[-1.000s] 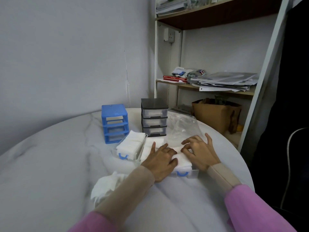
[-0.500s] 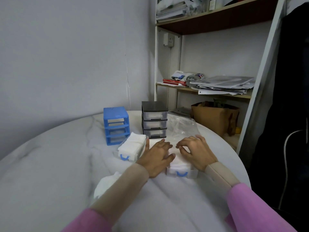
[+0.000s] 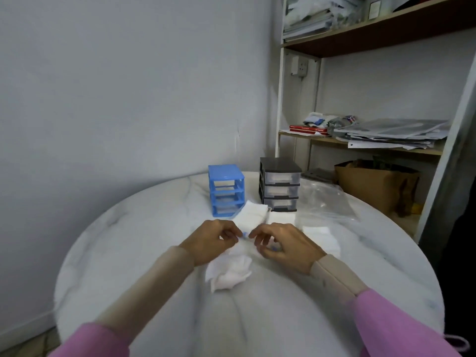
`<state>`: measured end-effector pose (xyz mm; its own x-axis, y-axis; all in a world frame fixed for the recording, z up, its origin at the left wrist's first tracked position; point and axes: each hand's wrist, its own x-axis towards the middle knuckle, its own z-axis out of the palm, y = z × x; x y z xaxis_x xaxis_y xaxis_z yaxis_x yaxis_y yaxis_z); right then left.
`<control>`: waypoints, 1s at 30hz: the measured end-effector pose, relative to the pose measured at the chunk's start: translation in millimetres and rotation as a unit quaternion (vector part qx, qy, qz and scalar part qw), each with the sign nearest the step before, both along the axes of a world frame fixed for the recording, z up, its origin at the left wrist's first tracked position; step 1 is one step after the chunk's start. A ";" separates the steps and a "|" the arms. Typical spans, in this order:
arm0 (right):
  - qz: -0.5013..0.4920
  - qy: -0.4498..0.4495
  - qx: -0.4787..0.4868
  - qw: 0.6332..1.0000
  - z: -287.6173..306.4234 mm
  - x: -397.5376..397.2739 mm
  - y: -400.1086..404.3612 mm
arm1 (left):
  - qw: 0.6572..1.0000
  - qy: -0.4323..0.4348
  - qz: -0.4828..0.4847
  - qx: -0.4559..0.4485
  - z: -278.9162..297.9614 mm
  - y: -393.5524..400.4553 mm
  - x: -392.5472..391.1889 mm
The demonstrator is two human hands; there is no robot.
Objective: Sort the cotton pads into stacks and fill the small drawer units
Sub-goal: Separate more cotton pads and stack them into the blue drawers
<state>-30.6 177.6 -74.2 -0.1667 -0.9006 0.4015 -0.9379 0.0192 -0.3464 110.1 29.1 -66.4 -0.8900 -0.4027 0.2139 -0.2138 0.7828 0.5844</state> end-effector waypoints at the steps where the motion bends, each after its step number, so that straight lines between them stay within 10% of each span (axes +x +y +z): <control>1: 0.021 -0.007 0.009 1.000 -0.6 6.8 -2.4 | 1.000 -0.009 0.002 0.007 -0.9 -3.9 8.3; 14: 0.042 -0.046 0.099 0.993 -15.6 34.0 -22.2 | 0.997 -0.072 -0.008 0.036 -20.3 -8.8 34.7; 30: -0.003 -0.284 -0.072 0.956 -9.4 21.0 -25.2 | 0.905 0.206 0.011 0.372 -10.5 5.4 0.5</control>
<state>-9.6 152.4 -83.7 -0.4005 -0.8410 0.3637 -0.5973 -0.0614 -0.7997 110.6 34.4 -76.9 -0.7862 -0.5888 0.1878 0.1319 0.1371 0.9817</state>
